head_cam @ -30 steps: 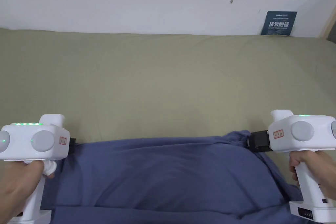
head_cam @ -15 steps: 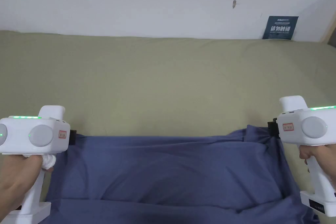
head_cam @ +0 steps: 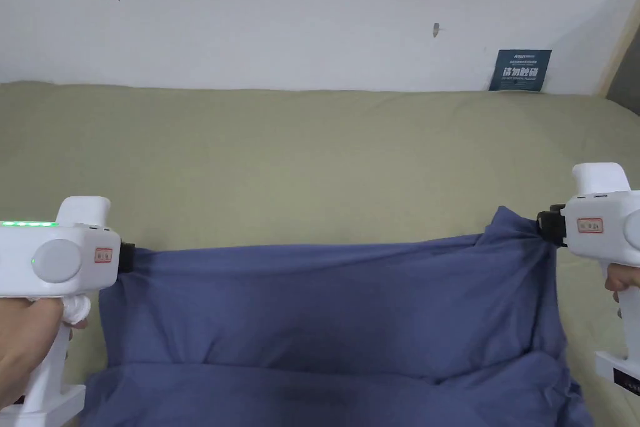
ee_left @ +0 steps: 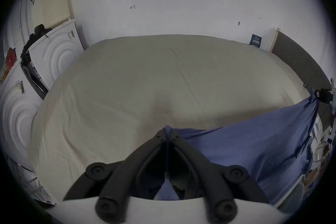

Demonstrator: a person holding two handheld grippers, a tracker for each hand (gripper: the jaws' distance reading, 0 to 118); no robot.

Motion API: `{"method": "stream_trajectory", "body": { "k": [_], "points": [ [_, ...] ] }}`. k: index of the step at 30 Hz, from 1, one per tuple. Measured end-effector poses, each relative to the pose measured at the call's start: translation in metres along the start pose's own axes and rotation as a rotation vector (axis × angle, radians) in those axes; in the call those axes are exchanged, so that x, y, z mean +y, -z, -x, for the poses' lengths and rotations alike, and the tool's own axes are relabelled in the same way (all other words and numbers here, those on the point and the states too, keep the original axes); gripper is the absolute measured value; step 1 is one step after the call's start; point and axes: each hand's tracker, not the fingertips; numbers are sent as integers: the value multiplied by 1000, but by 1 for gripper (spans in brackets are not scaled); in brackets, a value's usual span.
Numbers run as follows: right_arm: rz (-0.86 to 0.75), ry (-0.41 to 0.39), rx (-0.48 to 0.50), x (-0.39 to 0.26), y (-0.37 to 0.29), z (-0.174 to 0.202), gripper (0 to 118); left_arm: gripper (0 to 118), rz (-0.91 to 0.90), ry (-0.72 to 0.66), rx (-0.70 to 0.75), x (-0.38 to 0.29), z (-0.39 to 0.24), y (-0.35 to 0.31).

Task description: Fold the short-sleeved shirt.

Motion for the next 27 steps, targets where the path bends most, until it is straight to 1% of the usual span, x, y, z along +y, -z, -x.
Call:
{"method": "stream_trajectory", "body": {
  "k": [6,10,14,16,18,21,27],
  "points": [
    [-47,19,37,-39,-60,-3,3,1,-47,4,-4,-39,11,-47],
    [-61,40,54,-82,-99,-5,3,1,-56,-11,-24,-79,20,-76],
    [-45,87,59,-133,-125,-8,3,1,-55,-10,-46,-124,22,-95],
    [-31,116,67,-157,-132,-10,3,1,-47,-5,-46,-143,23,-99],
    [-12,128,65,-178,-134,-11,3,1,-29,-18,-61,-158,26,-97],
    [31,166,67,-203,-128,-13,3,1,-14,-27,-78,-177,27,-94],
    [75,172,53,-225,-111,-12,3,1,7,-40,-73,-187,26,-86]
  ]
}}
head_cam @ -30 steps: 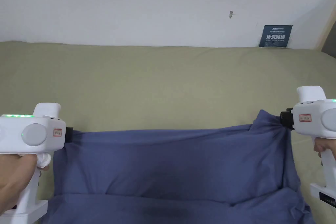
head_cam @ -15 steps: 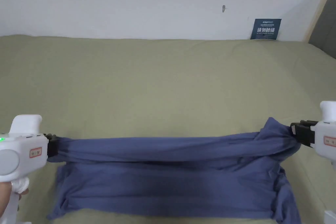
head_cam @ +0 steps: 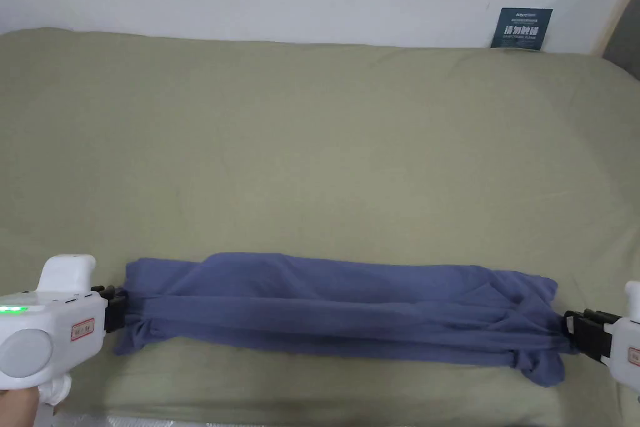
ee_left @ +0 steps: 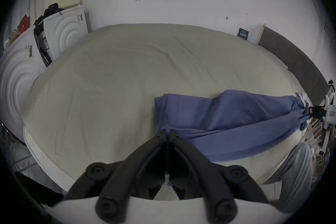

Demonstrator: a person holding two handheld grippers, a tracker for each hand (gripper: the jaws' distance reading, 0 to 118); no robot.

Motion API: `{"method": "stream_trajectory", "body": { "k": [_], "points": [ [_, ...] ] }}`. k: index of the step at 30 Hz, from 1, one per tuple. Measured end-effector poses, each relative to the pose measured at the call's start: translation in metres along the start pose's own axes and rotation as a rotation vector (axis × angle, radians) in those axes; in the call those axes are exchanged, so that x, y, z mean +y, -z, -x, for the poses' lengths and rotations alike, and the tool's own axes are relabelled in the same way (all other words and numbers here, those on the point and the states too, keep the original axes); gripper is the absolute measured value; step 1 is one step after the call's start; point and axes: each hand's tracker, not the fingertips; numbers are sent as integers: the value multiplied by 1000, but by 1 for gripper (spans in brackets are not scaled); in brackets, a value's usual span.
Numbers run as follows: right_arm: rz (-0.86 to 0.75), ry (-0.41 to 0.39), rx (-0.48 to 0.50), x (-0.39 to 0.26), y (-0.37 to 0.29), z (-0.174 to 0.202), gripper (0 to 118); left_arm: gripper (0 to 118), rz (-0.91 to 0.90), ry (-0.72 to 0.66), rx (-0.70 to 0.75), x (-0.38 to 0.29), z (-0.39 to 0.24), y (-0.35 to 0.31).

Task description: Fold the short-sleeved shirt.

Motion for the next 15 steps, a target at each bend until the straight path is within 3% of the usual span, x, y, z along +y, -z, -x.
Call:
{"method": "stream_trajectory", "body": {
  "k": [4,5,6,7,8,9,10,13,15],
  "points": [
    [2,4,-5,1,1,1,3,2,-6,-3,-1,3,-1,-2],
    [4,0,-6,3,0,3,3,8,-7,-4,-4,4,-1,-3],
    [-6,-3,-10,4,-1,5,4,21,-10,-5,-9,5,-1,-4],
    [-22,-12,-16,5,-3,7,10,48,-15,-4,-3,6,-3,-6],
    [-32,-25,-28,8,-6,11,41,96,-27,-3,20,8,-5,-8],
    [-44,-29,-39,11,-8,15,82,117,-31,-3,17,9,-7,-9],
    [-48,-31,-37,15,-9,19,116,118,-56,-8,2,11,-9,-13],
    [-129,-68,-55,26,-16,35,113,118,-104,9,11,23,-23,-24],
    [-165,-108,-22,32,-16,47,113,109,-122,16,19,28,-30,-26]
  ]
}}
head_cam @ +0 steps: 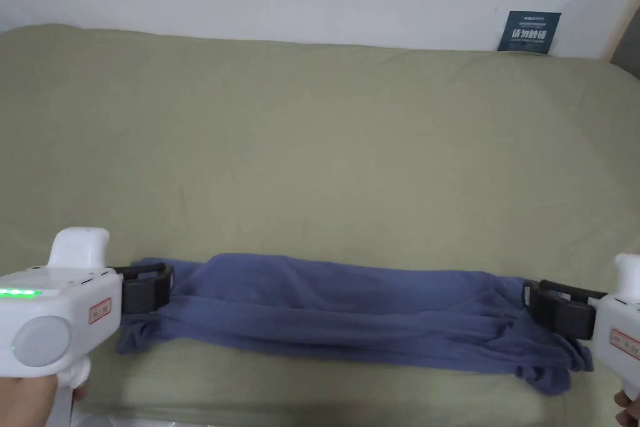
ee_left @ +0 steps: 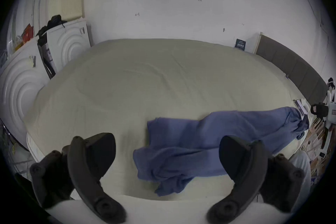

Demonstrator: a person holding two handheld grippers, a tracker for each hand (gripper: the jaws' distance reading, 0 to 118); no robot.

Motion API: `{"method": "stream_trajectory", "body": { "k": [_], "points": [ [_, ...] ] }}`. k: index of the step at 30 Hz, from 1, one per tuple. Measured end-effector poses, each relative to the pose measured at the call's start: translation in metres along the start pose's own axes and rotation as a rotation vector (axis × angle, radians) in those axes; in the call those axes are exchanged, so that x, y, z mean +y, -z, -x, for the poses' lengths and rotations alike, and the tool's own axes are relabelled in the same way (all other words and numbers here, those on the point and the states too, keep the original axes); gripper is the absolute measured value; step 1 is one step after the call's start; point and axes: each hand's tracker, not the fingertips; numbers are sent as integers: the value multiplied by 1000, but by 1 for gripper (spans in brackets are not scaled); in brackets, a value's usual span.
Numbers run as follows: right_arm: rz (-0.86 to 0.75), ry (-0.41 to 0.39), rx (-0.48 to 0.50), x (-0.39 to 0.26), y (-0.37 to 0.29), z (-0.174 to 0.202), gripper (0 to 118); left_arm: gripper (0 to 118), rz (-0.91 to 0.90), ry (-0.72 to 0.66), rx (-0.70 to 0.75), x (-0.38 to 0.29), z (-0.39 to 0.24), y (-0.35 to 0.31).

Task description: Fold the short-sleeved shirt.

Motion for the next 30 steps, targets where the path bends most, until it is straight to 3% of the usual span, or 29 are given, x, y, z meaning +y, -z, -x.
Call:
{"method": "stream_trajectory", "body": {
  "k": [1,2,3,4,5,9,11,18,25,30],
  "points": [
    [-8,-16,-15,3,1,8,110,95,-14,-3,-5,3,-5,-1],
    [-39,-38,-28,4,2,17,92,58,-25,-7,-2,5,-10,-3],
    [-70,-51,-31,5,3,24,60,19,-37,-16,-2,6,-13,-3],
    [-87,-52,-25,7,0,37,19,1,-42,-28,-11,7,-17,-1],
    [-91,-43,-25,7,3,46,0,0,-46,-31,-1,7,-22,1],
    [-140,-43,-6,5,10,78,0,0,-73,-53,-6,3,-35,5],
    [-182,-86,-33,2,13,96,0,0,-76,-57,-14,3,-37,8],
    [-243,-72,-51,2,16,121,0,0,-50,-137,-85,9,-22,8],
    [-308,-131,-66,3,8,146,0,0,321,-393,-421,44,59,36],
    [-313,-118,-57,3,8,155,0,0,469,-441,-451,46,103,60]
  ]
}}
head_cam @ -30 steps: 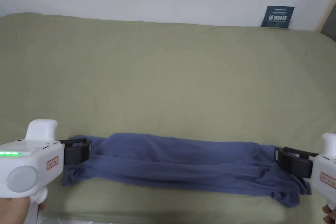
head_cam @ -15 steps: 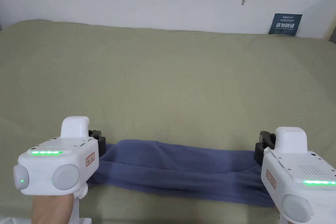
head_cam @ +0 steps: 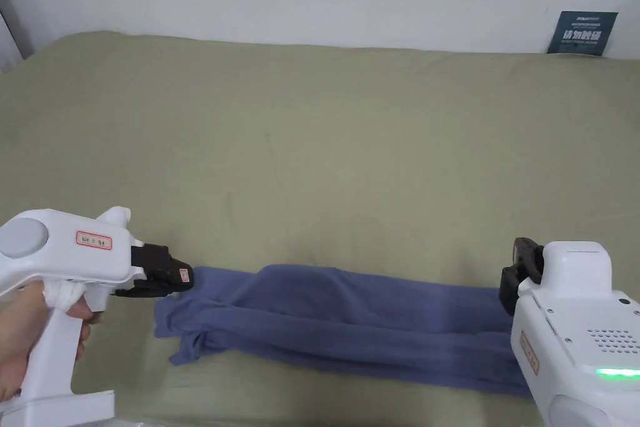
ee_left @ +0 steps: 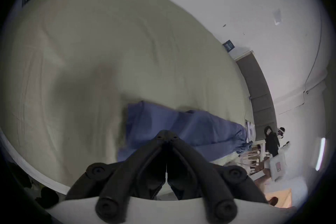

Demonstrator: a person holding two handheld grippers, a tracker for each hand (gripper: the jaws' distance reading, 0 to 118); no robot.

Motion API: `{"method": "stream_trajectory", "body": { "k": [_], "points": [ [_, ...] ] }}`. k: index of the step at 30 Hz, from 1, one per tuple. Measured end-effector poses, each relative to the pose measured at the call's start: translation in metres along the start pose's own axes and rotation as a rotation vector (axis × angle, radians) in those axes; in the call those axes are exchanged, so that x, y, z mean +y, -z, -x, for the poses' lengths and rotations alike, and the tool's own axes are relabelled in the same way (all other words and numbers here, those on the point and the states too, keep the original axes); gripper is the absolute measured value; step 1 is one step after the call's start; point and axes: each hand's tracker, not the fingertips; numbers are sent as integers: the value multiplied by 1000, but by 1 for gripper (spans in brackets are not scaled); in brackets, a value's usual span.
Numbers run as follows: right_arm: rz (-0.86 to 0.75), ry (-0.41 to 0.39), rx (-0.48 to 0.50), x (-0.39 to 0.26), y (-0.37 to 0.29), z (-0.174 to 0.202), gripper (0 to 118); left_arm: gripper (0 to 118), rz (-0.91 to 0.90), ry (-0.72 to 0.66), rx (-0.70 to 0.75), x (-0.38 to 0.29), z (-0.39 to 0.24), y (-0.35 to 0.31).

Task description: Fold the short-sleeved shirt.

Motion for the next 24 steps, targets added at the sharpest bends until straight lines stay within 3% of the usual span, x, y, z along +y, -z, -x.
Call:
{"method": "stream_trajectory", "body": {
  "k": [9,11,12,14,17,24],
  "points": [
    [26,8,24,-1,6,9,0,1,67,-20,-30,11,28,9],
    [29,6,33,-1,7,11,0,10,96,-8,-14,10,32,14],
    [29,4,33,-1,7,12,0,35,93,-30,-46,9,33,16],
    [35,2,42,-2,9,13,0,118,164,-58,-119,5,34,28],
    [44,4,46,-3,10,13,0,113,172,-70,-165,-2,27,42],
    [62,18,53,-5,11,11,0,117,205,-76,-227,0,15,61]
  ]
}}
